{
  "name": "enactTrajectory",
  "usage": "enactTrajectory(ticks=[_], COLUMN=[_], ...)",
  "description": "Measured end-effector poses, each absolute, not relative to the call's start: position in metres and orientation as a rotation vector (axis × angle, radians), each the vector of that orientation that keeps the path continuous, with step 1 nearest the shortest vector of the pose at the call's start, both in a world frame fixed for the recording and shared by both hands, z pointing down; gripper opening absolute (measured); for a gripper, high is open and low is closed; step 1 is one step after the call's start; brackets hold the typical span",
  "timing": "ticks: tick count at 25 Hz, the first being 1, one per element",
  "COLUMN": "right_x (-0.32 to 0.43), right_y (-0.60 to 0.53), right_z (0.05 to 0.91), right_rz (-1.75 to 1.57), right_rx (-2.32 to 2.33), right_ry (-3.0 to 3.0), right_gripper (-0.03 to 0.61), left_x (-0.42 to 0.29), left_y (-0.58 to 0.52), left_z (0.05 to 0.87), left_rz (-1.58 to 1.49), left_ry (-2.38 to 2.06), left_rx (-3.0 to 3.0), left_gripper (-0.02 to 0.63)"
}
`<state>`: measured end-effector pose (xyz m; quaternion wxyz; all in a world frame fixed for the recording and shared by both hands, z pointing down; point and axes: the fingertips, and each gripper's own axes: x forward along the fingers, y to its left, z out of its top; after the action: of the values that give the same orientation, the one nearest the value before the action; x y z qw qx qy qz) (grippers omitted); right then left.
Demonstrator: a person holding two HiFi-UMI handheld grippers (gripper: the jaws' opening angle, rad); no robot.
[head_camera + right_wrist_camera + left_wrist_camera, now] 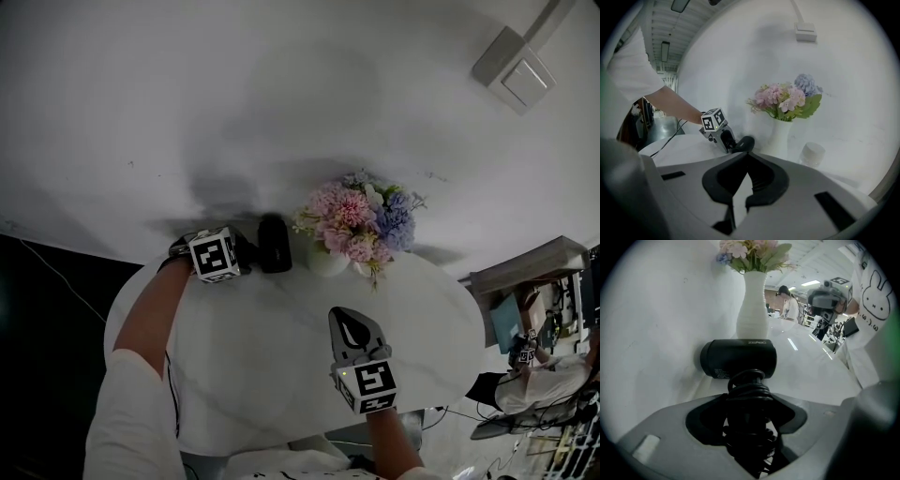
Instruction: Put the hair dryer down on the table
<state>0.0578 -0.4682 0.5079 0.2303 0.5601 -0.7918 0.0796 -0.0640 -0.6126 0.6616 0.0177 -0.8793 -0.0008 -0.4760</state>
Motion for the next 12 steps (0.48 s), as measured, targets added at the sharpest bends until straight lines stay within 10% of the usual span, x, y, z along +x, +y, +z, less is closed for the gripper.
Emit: enactTrajectory(ticks=[12], right_x=[0.048], right_y=[-0.464], right_z=[0.505], right_rz=[0.212], right_rx=[1.520], right_ry=[-2.186], right_gripper=[0.000], left_x=[-0.063], left_y=[-0.620], left_z=[0.661], left_rz=[-1.475], left_ry=[0.097], left_rx=[-2.610], left_gripper=[0.334])
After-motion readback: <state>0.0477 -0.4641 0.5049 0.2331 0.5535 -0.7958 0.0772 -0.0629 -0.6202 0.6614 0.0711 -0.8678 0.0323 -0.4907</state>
